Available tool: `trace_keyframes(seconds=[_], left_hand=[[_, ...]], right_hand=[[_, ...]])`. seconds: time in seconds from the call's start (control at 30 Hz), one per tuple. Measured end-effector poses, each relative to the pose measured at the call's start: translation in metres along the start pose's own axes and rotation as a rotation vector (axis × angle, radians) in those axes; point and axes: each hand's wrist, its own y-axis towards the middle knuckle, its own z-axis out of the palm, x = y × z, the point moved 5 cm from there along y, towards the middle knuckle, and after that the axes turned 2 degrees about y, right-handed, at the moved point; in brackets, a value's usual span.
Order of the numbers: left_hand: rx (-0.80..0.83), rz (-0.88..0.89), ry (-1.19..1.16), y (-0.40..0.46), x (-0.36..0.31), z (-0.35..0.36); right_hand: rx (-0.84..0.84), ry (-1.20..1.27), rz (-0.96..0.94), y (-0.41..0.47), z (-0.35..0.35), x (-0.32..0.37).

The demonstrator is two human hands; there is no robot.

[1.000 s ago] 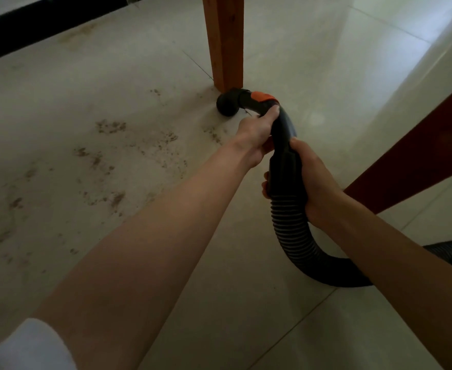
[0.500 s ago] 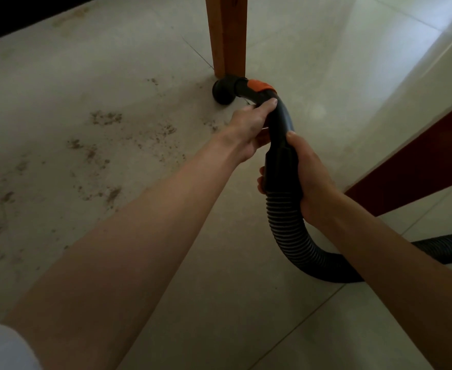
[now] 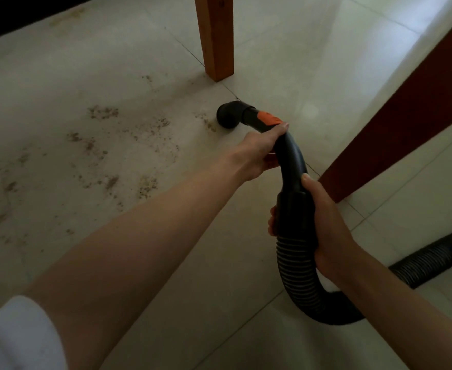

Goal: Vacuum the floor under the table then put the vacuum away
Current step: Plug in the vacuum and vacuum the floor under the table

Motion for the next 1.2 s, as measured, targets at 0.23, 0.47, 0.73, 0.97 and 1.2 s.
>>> trace_keyframes(seconds=[0.23,0.47,0.73,0.97,1.2], left_hand=[[-0.09,0.004,-0.014,-0.01,0.009,-0.003],[-0.173,0.052,-0.029,-0.002,-0.004,-0.019],[-0.215,0.105,-0.083,0.015,-0.021,-0.036],[-0.259,0.149,-0.128,0.029,-0.038,-0.051],[-0.232,0.136,-0.142,0.029,-0.033,-0.052]], right_hand=[[0.004,-0.038,-0.004,-0.009,0.0,-0.006],[0.008,-0.089,-0.033,0.008,0.015,0.002],[-0.009,-0.162,-0.025,0.038,0.03,0.01],[0.034,-0.149,0.003,0.058,0.045,0.023],[0.007,-0.183,-0.002,0.055,0.04,0.017]])
